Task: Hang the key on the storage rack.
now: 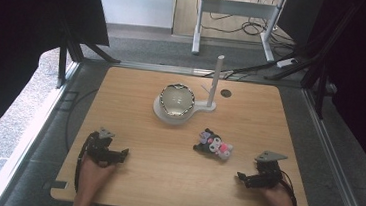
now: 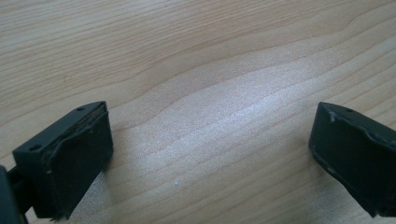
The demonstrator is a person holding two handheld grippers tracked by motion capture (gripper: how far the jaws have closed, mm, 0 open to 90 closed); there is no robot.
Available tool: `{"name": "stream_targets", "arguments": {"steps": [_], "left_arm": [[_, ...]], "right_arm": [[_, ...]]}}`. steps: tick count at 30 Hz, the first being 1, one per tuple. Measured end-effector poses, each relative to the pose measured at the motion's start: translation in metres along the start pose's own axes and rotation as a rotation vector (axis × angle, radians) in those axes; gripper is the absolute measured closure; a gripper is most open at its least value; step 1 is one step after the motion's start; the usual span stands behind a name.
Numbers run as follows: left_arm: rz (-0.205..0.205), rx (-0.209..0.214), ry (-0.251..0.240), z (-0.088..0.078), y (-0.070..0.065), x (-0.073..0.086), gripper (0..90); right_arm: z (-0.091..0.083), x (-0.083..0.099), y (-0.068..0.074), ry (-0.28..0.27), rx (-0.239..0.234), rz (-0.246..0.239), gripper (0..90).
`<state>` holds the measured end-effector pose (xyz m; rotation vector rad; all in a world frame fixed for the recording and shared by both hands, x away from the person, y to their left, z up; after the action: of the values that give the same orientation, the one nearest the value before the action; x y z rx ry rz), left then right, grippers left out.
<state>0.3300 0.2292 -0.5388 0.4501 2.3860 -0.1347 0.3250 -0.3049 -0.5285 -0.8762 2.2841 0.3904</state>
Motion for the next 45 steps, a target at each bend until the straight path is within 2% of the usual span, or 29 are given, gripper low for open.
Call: {"name": "stream_targets", "arguments": {"steps": [11,27,28,35,36,41,45], "left_arm": [[0.0,0.0,0.0,0.0,0.0,0.0,0.0],[-0.001,0.0,0.0,0.0,0.0,0.0,0.0],[0.0,0.0,0.0,0.0,0.0,0.0,0.0],[0.001,0.0,0.002,0.0,0.0,0.0,0.0],[0.002,0.0,0.001,0.0,0.0,0.0,0.0],[0.002,0.0,0.001,0.0,0.0,0.0,0.0],[0.002,0.0,0.001,0.0,0.0,0.0,0.0]], "right_arm": [[0.001,-0.027,0.003,0.06,-0.033,-0.085,5.9],[0.015,-0.063,0.008,0.148,-0.095,-0.157,8.1],[0.016,-0.07,0.009,0.172,-0.109,-0.177,8.1],[0.022,-0.086,0.014,0.238,-0.13,-0.222,8.2],[0.027,-0.093,0.016,0.269,-0.135,-0.242,8.2],[0.037,-0.109,0.02,0.329,-0.165,-0.251,10.8],[0.048,-0.12,0.022,0.385,-0.166,-0.267,13.0]]}}
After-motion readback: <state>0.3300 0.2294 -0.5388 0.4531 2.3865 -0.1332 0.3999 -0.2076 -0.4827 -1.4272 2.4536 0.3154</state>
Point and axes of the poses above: each handheld gripper's, and its own axes: z roughly forward along the jaws, x roughly out of its underside, y roughly to its left, the point moved 2 cm from there along z, roughly forward along the jaws, and after that the axes turned 4 degrees about -x, right-handed, at the moved point
